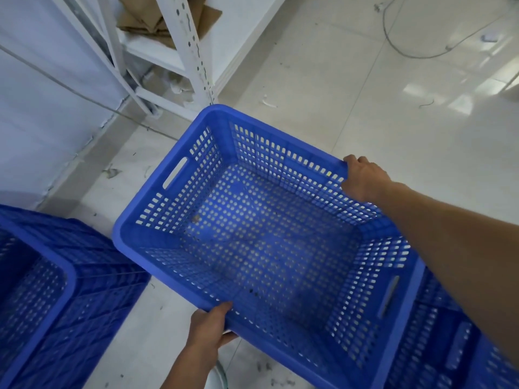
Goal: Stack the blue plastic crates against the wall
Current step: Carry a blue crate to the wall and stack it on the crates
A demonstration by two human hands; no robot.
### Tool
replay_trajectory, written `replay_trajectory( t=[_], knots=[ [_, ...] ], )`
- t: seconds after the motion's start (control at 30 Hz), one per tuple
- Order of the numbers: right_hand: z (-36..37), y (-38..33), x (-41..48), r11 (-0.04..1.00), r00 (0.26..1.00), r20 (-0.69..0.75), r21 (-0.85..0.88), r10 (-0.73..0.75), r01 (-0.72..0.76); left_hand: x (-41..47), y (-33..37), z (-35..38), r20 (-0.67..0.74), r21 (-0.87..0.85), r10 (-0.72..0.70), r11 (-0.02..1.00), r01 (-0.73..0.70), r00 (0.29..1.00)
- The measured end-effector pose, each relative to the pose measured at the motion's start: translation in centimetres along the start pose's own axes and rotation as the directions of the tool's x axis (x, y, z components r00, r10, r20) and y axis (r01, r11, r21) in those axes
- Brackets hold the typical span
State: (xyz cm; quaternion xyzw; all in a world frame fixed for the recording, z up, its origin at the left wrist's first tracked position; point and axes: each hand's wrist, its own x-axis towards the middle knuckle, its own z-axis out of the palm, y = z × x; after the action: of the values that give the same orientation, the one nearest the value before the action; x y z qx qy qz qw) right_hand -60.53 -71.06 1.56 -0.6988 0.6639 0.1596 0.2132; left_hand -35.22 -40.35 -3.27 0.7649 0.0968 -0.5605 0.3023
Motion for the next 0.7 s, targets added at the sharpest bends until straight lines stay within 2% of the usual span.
replay_trajectory(
  t=[0.13, 0.23, 0.3, 0.43, 0.57, 0.7],
  knots=[
    [0.3, -0.6, 0.2, 0.982, 0.996, -0.072, 0.186, 0.056, -0.041, 0.4, -0.5, -0.6, 0.012, -0.009, 0.018, 1.000, -0.018, 1.000],
    [0.0, -0.8, -0.4, 0.930, 0.983, -0.076, 0.343, 0.168, -0.133, 0.6, -1.4, -1.4, 0.003, -0.042, 0.045, 0.998, -0.045, 0.999],
    [-0.3, -0.9, -0.8, 0.895, 0.981, -0.062, 0.422, 0.183, -0.140, 0.3, -1.8, -1.7, -0.008, -0.079, 0.045, 0.996, -0.045, 0.999],
    [-0.8, -0.6, -2.0, 0.855, 0.979, -0.037, 0.495, 0.202, -0.157, -0.6, -1.7, -2.5, -0.003, -0.128, -0.009, 0.992, 0.008, 1.000],
    [-2.4, -0.6, -4.0, 0.803, 0.968, -0.077, 0.576, 0.239, -0.152, -2.8, -0.6, -4.0, 0.004, -0.096, -0.001, 0.995, 0.001, 1.000],
    [-6.3, -0.1, -7.6, 0.819, 0.970, -0.123, 0.564, 0.211, -0.107, -8.3, 1.3, -5.4, 0.048, -0.081, 0.003, 0.997, 0.001, 0.999]
  ],
)
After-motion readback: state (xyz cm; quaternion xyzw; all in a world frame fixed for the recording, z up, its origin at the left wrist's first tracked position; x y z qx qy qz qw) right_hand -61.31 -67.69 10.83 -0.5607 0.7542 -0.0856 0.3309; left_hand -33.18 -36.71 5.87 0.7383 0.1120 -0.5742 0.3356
